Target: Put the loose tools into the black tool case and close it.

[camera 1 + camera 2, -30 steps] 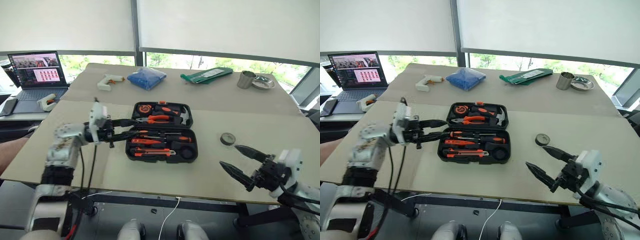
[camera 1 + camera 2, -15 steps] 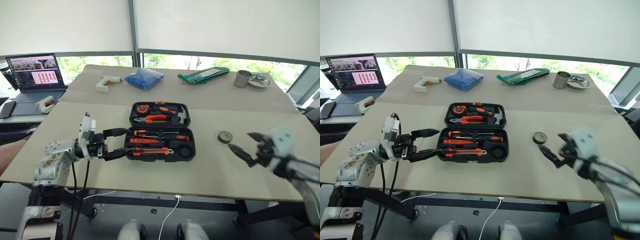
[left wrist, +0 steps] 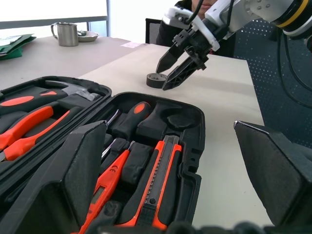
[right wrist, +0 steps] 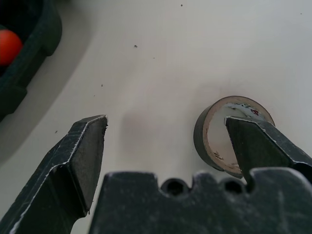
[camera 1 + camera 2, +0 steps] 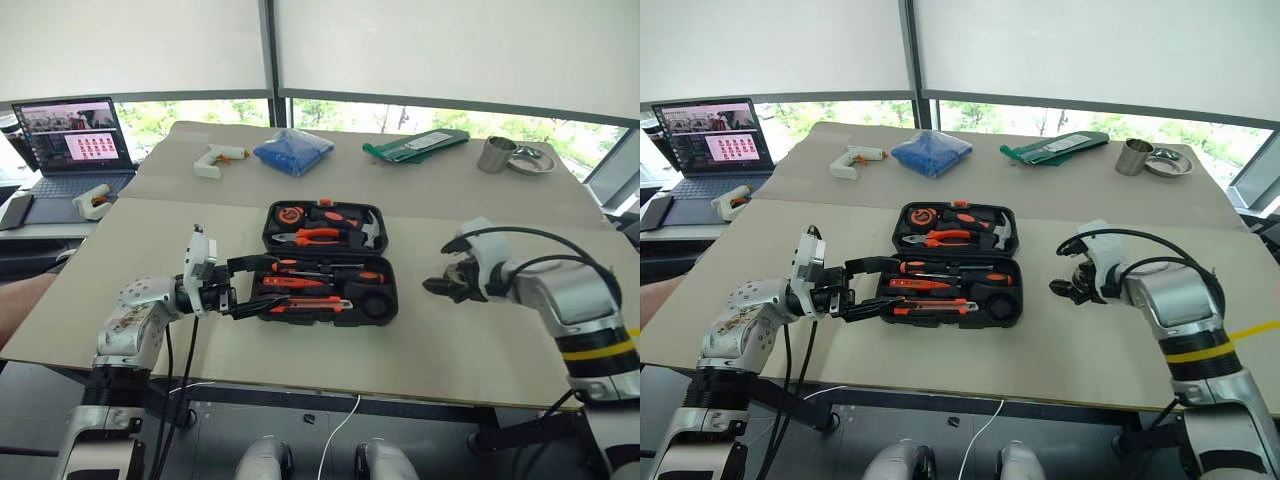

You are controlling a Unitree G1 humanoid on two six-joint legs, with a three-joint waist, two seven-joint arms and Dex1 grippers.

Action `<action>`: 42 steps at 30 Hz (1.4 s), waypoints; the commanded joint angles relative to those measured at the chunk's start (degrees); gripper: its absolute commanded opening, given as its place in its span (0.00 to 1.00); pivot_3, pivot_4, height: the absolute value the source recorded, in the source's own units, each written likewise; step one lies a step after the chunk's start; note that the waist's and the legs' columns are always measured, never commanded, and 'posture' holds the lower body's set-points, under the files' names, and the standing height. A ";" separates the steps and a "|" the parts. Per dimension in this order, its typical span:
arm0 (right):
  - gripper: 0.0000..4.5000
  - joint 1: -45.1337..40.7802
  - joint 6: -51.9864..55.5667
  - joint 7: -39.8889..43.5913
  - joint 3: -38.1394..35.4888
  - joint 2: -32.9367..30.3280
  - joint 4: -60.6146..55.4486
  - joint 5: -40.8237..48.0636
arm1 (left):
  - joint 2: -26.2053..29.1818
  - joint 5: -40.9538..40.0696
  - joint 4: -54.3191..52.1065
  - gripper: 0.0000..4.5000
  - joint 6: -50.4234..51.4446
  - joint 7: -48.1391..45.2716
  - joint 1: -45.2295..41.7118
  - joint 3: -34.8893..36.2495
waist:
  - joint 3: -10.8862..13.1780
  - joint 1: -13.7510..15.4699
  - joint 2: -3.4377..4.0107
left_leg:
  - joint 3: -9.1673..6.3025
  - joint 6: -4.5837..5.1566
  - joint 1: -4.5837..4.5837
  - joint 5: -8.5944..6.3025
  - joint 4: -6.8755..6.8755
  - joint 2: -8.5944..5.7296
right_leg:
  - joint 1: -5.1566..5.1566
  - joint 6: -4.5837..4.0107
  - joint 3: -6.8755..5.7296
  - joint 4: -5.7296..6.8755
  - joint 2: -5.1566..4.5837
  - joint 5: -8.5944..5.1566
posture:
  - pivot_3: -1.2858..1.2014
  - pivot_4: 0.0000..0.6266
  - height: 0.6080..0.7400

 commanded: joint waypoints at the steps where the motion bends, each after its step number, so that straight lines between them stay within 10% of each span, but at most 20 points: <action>1: 1.00 -2.78 -1.68 0.43 0.65 0.63 4.11 -2.48 | 0.18 -0.43 -2.53 1.00 -0.69 -0.12 -0.86 -0.02 | 0.00 -0.07 0.00 | 0.01 0.00 0.00 0.00 0.01 0.00 | 0.00 0.01 0.00 0.01 0.00 0.01 | 0.52 0.24 0.99; 15: 0.03 -2.40 -7.20 4.50 0.90 1.61 3.21 -4.40 | 1.22 -1.86 -5.52 1.00 0.26 -1.35 0.90 0.50 | 0.00 -0.60 0.01 | 0.01 -0.02 0.01 0.01 0.00 0.01 | -0.01 0.01 0.01 0.05 0.01 0.01 | 0.52 0.24 0.99; 25: 0.01 -4.58 2.01 22.48 8.42 0.24 -22.07 9.29 | 3.74 -0.19 -3.74 1.00 -2.07 -5.16 4.07 -0.18 | 0.02 -0.81 0.04 | -0.01 -0.11 0.09 0.05 -0.04 0.32 | -0.02 -0.05 0.00 0.08 0.19 -0.01 | 0.52 0.24 0.99; 42: 0.01 -3.84 0.40 19.64 16.83 -2.89 -12.84 1.18 | 1.88 0.46 0.48 1.00 -10.70 -3.68 8.16 1.14 | 0.03 0.21 0.02 | 0.04 -0.06 0.02 0.02 0.04 0.21 | -0.05 -0.12 -0.10 0.03 -0.05 0.04 | 0.52 0.24 0.99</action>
